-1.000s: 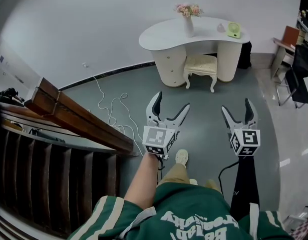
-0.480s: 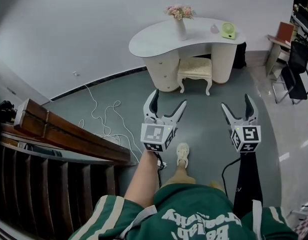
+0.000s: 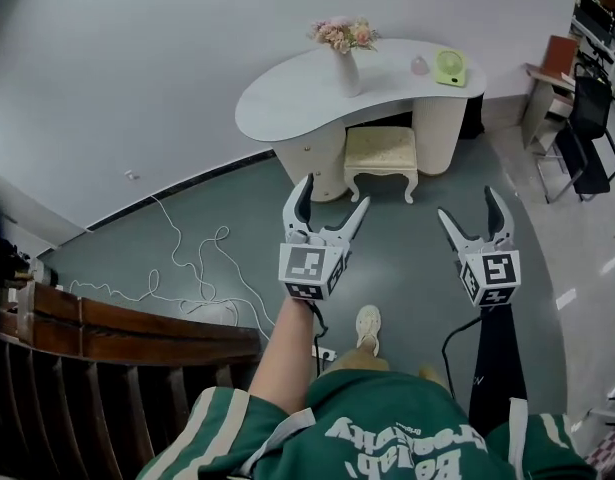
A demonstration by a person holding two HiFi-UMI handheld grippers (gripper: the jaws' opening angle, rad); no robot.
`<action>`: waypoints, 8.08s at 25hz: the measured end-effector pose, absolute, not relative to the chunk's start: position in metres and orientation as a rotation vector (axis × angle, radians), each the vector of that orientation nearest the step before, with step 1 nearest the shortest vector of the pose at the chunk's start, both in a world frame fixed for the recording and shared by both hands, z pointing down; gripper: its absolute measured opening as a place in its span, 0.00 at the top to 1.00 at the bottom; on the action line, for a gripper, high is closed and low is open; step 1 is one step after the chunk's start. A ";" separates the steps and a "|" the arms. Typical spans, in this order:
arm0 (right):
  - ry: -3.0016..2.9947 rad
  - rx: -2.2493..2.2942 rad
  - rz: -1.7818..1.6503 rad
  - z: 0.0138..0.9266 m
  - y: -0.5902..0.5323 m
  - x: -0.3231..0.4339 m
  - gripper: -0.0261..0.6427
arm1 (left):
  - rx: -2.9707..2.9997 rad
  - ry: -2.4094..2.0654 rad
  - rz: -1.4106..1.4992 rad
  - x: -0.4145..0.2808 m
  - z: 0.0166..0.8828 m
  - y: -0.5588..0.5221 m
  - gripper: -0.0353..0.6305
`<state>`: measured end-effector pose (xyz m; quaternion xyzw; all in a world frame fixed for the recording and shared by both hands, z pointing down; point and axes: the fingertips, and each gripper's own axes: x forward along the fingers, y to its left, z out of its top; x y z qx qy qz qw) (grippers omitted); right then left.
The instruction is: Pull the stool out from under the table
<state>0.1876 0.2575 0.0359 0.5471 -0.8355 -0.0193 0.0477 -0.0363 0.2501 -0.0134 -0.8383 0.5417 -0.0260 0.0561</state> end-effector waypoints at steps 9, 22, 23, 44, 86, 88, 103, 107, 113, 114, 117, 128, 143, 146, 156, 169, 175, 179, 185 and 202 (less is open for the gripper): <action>-2.480 1.736 -0.026 0.049 0.151 0.169 0.30 | -2.587 1.576 -0.112 -0.055 0.001 0.120 0.29; -2.415 1.803 -0.064 0.050 0.033 0.156 0.31 | -2.589 1.564 -0.116 -0.085 0.018 -0.013 0.29; -2.414 1.799 -0.066 0.051 0.027 0.154 0.31 | -2.594 1.561 -0.117 -0.085 0.020 -0.020 0.29; -2.461 1.689 -0.042 0.098 -0.086 0.147 0.35 | -2.684 1.569 -0.248 -0.058 0.094 -0.104 0.29; -2.315 1.293 0.392 0.461 -0.201 0.122 0.36 | -2.862 1.586 -0.701 -0.092 0.425 -0.227 0.29; -2.300 1.291 0.376 0.475 -0.203 0.115 0.36 | -2.883 1.592 -0.694 -0.100 0.449 -0.233 0.29; -2.317 1.314 0.330 0.615 -0.204 0.119 0.35 | -2.841 1.702 -0.792 -0.114 0.601 -0.243 0.29; -2.343 1.321 0.320 0.651 -0.196 0.124 0.34 | -2.824 1.691 -0.838 -0.120 0.647 -0.237 0.29; -2.324 1.362 0.373 0.698 -0.197 0.141 0.30 | -2.845 1.714 -0.918 -0.135 0.712 -0.244 0.29; -2.323 1.364 0.382 0.705 -0.200 0.142 0.30 | -2.850 1.703 -0.944 -0.137 0.723 -0.244 0.29; -2.308 1.372 0.422 0.728 -0.206 0.145 0.29 | -2.860 1.671 -0.994 -0.140 0.745 -0.249 0.29; -2.299 1.348 0.446 0.771 -0.253 0.140 0.27 | -2.945 1.565 -1.060 -0.135 0.787 -0.269 0.29; -2.213 1.274 0.467 0.805 -0.280 0.135 0.34 | -2.919 1.623 -1.174 -0.127 0.816 -0.303 0.27; -2.207 1.261 0.453 0.806 -0.279 0.138 0.38 | -2.889 1.610 -1.256 -0.130 0.818 -0.301 0.30; -2.155 1.177 0.508 0.804 -0.279 0.141 0.41 | -2.912 1.529 -1.432 -0.133 0.810 -0.293 0.35; -2.083 1.093 0.626 0.784 -0.278 0.145 0.40 | -2.966 1.467 -1.515 -0.132 0.781 -0.281 0.38; -2.007 1.101 0.765 0.800 -0.264 0.131 0.40 | -3.000 1.354 -1.595 -0.144 0.790 -0.284 0.38; -1.967 1.095 0.780 0.795 -0.261 0.133 0.40 | -3.064 1.323 -1.563 -0.143 0.793 -0.283 0.39; -1.948 1.115 0.827 0.791 -0.256 0.126 0.40 | -3.065 1.264 -1.611 -0.149 0.787 -0.287 0.39; -2.021 1.032 0.789 0.798 -0.269 0.137 0.40 | -3.011 1.438 -1.591 -0.139 0.788 -0.279 0.39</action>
